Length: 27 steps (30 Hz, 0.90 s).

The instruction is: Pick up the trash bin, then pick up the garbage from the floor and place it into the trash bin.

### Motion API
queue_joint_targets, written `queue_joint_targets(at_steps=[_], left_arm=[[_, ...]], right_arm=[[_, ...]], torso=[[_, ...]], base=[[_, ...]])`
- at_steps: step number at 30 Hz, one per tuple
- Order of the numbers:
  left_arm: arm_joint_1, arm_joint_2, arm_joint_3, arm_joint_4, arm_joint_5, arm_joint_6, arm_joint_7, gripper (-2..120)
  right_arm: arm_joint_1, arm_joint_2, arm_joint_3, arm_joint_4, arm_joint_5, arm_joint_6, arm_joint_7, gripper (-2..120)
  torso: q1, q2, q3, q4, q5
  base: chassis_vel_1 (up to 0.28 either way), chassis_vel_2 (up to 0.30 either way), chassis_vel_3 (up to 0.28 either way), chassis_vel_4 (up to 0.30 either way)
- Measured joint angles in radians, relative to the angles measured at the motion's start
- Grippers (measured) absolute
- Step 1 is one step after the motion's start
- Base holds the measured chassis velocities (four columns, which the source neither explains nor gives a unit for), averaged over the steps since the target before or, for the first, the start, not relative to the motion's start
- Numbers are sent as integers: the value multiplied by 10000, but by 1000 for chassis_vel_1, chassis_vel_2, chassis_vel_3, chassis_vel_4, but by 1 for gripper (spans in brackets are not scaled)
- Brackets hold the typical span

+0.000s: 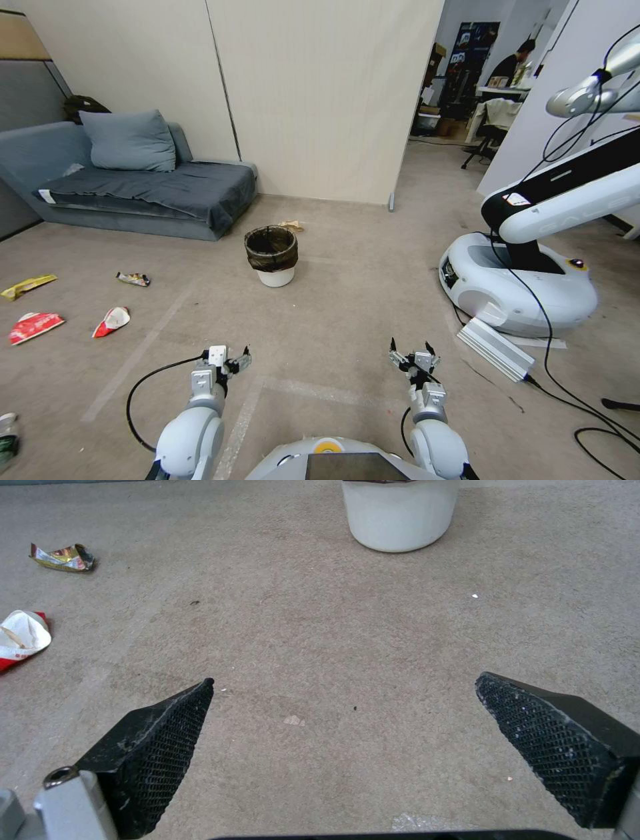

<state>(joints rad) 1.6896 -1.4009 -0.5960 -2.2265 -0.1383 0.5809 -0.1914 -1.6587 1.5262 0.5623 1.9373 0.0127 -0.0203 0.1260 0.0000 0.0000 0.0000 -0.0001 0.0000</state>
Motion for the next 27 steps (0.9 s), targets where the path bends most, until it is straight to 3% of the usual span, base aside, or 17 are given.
queue_joint_targets(at_steps=[10, 27], left_arm=[[-46, -33, 5, -10, 80, -89, 30, 100], [-104, -112, 3, 23, 232, -132, 75, 100]], right_arm=[[194, -192, 21, 217, 22, -113, -58, 100], [339, -314, 33, 186, 69, -197, -107, 100]], torso=[[-1, 0, -1, 0, 0], [0, 0, 0, 1, 3]], base=[[-14, 27, 22, -22], [-164, 165, 170, -167]])
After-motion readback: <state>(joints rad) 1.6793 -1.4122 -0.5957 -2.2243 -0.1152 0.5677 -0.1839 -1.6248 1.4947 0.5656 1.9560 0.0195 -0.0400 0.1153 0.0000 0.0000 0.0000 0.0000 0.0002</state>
